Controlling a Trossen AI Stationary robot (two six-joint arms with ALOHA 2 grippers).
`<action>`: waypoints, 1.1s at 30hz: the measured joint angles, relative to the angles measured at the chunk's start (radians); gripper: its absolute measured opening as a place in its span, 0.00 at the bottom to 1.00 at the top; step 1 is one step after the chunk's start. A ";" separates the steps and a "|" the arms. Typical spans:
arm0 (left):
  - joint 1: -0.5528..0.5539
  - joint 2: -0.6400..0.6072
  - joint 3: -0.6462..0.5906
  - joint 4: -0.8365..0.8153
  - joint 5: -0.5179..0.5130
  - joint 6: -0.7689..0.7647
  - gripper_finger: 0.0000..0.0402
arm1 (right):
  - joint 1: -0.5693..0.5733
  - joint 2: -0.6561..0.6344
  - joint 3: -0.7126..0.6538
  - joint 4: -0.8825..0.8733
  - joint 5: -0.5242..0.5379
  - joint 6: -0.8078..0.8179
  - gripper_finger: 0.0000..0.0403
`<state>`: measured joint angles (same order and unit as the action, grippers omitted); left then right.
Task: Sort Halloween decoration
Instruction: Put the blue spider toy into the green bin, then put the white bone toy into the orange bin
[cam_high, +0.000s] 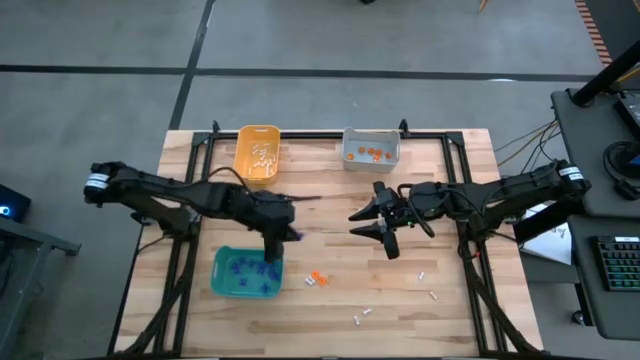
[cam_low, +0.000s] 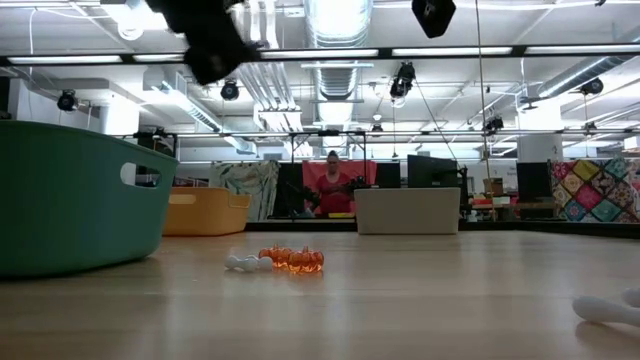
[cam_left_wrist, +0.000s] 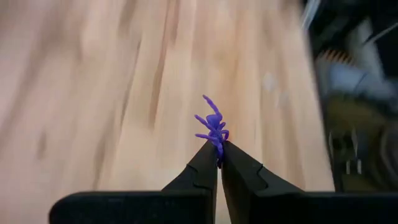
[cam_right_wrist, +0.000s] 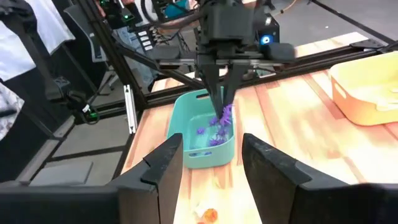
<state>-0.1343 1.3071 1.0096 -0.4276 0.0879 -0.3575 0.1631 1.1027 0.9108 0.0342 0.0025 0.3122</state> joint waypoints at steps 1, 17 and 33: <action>-0.009 0.000 0.017 -0.085 0.000 -0.028 0.00 | 0.000 0.000 0.000 -0.003 0.000 0.000 0.39; -0.240 0.117 0.061 -0.691 0.190 -0.257 0.00 | 0.000 0.013 -0.001 -0.066 0.000 -0.017 0.37; -0.288 0.251 0.059 -0.764 0.179 -0.274 0.17 | 0.000 0.013 -0.001 -0.083 0.000 -0.006 0.37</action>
<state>-0.4226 1.5581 1.0687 -1.1914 0.2673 -0.6315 0.1631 1.1156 0.9096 -0.0486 0.0021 0.3065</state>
